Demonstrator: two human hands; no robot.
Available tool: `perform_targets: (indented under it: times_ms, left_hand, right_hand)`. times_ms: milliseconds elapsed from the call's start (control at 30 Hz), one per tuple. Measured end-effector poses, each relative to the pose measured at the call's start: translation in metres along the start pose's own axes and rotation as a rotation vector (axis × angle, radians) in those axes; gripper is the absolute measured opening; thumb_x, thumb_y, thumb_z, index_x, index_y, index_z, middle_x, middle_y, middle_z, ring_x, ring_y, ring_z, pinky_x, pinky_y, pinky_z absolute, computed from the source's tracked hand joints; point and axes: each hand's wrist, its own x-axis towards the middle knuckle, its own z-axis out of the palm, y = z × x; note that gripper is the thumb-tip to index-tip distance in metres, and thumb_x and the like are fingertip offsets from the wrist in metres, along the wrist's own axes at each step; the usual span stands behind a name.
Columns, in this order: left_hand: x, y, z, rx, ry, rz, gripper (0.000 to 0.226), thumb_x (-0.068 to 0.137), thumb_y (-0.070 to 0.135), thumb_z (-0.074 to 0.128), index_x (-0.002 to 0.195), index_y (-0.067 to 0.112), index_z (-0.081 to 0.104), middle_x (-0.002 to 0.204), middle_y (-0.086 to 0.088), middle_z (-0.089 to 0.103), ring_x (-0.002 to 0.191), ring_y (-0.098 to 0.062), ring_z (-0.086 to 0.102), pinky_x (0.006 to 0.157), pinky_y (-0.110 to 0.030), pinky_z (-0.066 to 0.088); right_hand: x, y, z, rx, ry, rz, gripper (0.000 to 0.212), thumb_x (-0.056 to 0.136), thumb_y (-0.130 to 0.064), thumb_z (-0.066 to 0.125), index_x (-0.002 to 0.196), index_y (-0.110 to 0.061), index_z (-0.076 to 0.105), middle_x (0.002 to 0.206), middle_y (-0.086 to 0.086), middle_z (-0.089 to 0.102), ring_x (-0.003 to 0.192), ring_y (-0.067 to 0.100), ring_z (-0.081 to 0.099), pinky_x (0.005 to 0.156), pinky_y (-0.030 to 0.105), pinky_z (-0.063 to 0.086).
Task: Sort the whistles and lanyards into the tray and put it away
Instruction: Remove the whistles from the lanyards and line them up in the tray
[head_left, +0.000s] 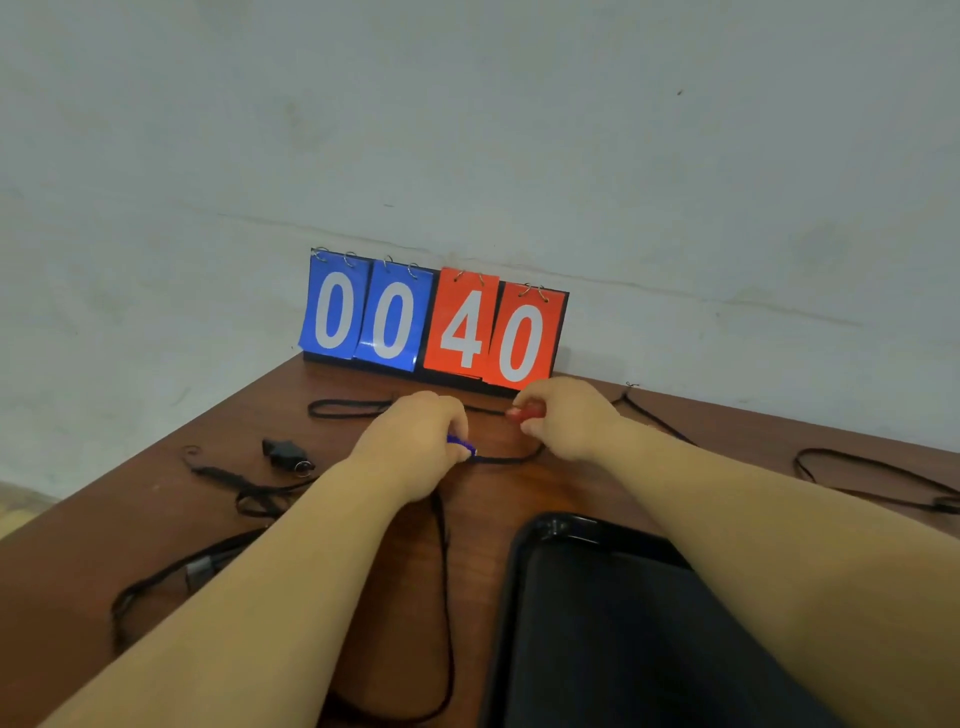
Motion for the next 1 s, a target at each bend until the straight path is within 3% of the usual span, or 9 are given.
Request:
perform_targets:
  times_ms: [133, 333, 433, 500, 633, 733, 900, 1000]
  left_hand:
    - [-0.003, 0.002, 0.001, -0.267, 0.171, -0.038, 0.017, 0.087, 0.028, 0.080, 0.093, 0.032, 0.065, 0.096, 0.014, 0.062, 0.092, -0.009, 0.060, 0.069, -0.017, 0.044]
    - [-0.007, 0.010, -0.007, -0.591, 0.397, -0.138, 0.021, 0.087, 0.018, 0.081, 0.100, 0.026, 0.065, 0.101, 0.008, 0.063, 0.099, -0.011, 0.059, 0.070, -0.014, 0.042]
    - [-0.011, 0.015, -0.010, -0.657, 0.490, -0.148, 0.021, 0.089, 0.016, 0.079, 0.100, 0.026, 0.063, 0.108, 0.006, 0.062, 0.105, -0.013, 0.057, 0.069, -0.012, 0.041]
    - [-0.013, 0.019, -0.010, -0.661, 0.504, -0.120, 0.020, 0.090, 0.017, 0.077, 0.102, 0.026, 0.064, 0.110, 0.007, 0.063, 0.107, -0.013, 0.057, 0.070, -0.010, 0.040]
    - [-0.020, 0.034, -0.009, -0.664, 0.408, -0.040, 0.021, 0.091, 0.020, 0.077, 0.106, 0.029, 0.066, 0.109, 0.013, 0.064, 0.103, -0.009, 0.059, 0.072, -0.010, 0.042]
    - [-0.027, 0.046, -0.007, -0.693, 0.270, 0.042, 0.022, 0.089, 0.023, 0.079, 0.103, 0.033, 0.066, 0.104, 0.018, 0.067, 0.100, -0.005, 0.063, 0.074, -0.014, 0.048]
    - [-0.044, 0.065, -0.003, -0.605, -0.017, 0.226, 0.020, 0.086, 0.026, 0.081, 0.099, 0.035, 0.069, 0.103, 0.017, 0.071, 0.102, -0.006, 0.067, 0.085, -0.021, 0.055]
    - [-0.053, 0.075, -0.003, -0.509, -0.188, 0.340, 0.018, 0.087, 0.027, 0.080, 0.099, 0.035, 0.070, 0.099, 0.015, 0.073, 0.098, -0.006, 0.070, 0.089, -0.031, 0.060]
  right_hand:
    - [-0.013, 0.001, -0.017, 0.330, 0.090, 0.052, 0.035, 0.099, -0.032, 0.064, 0.133, -0.025, 0.063, 0.137, -0.003, 0.064, 0.124, 0.018, 0.060, 0.105, 0.034, 0.047]
    - [-0.030, -0.004, -0.038, 0.555, 0.131, 0.119, 0.041, 0.104, -0.035, 0.055, 0.141, -0.018, 0.057, 0.142, 0.004, 0.060, 0.128, 0.021, 0.057, 0.108, 0.036, 0.049]
    - [-0.036, -0.009, -0.045, 0.717, 0.191, 0.189, 0.036, 0.106, -0.036, 0.049, 0.134, -0.015, 0.061, 0.132, 0.004, 0.066, 0.115, 0.017, 0.063, 0.085, 0.023, 0.053]
    - [-0.039, -0.010, -0.047, 0.818, 0.241, 0.236, 0.029, 0.108, -0.035, 0.045, 0.118, -0.016, 0.065, 0.122, 0.002, 0.069, 0.100, 0.011, 0.064, 0.071, 0.018, 0.047]
    - [-0.036, -0.008, -0.049, 0.972, 0.292, 0.393, 0.026, 0.110, -0.035, 0.039, 0.115, -0.018, 0.059, 0.113, 0.000, 0.068, 0.107, 0.016, 0.062, 0.084, 0.029, 0.044]
    - [-0.033, -0.006, -0.047, 1.170, 0.237, 0.526, 0.034, 0.108, -0.034, 0.042, 0.127, -0.012, 0.060, 0.099, -0.001, 0.076, 0.103, 0.016, 0.069, 0.067, 0.027, 0.042]
    - [-0.047, 0.007, -0.058, 1.197, 0.253, 0.496, 0.029, 0.107, -0.031, 0.042, 0.126, -0.016, 0.059, 0.097, -0.001, 0.079, 0.093, 0.013, 0.067, 0.063, 0.027, 0.039]
    - [-0.084, 0.020, -0.078, 0.980, 0.220, 0.359, 0.028, 0.108, -0.027, 0.043, 0.118, -0.011, 0.064, 0.102, 0.006, 0.076, 0.084, 0.015, 0.062, 0.066, 0.025, 0.045]
